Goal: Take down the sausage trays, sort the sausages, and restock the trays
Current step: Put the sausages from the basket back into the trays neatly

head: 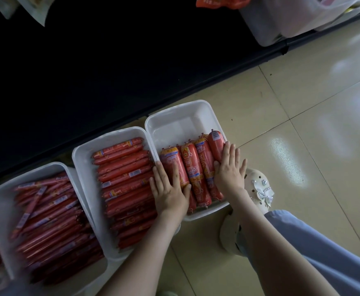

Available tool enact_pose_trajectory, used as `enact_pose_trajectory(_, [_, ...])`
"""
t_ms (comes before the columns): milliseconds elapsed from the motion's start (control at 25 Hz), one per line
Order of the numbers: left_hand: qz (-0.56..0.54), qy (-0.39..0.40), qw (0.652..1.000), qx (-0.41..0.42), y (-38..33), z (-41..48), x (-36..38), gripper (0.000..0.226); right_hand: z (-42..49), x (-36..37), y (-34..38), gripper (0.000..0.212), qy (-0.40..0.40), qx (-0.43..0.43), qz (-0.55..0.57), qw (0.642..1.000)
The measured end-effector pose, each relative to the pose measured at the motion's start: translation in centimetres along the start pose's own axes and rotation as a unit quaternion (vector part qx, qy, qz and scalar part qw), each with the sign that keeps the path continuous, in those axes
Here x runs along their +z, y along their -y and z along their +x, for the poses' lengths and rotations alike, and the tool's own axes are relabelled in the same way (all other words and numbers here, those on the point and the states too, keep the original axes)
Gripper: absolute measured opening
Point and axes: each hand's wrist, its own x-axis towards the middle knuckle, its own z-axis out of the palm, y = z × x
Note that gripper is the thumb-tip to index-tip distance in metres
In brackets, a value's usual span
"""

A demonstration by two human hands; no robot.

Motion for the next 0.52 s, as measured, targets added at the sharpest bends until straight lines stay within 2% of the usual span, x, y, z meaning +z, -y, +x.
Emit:
enact_pose_trajectory(200, [-0.001, -0.025, 1.0, -0.01, 0.5, 0.3, -0.1, 0.075, 0.5, 0.0, -0.3, 0.061, 0.013, 0.005, -0.051, 0.999])
enact_pose_trajectory(400, [-0.05, -0.009, 0.995, -0.084, -1.7, 1.1, -1.1, 0.083, 0.1, -1.2, -1.2, 0.054, 0.034, -0.021, 0.051, 0.998])
enact_pose_trajectory(520, [-0.078, -0.015, 0.99, -0.117, -2.7, 1.3, -1.4, 0.08, -0.1, -1.2, -1.2, 0.053, 0.024, -0.024, 0.039, 0.999])
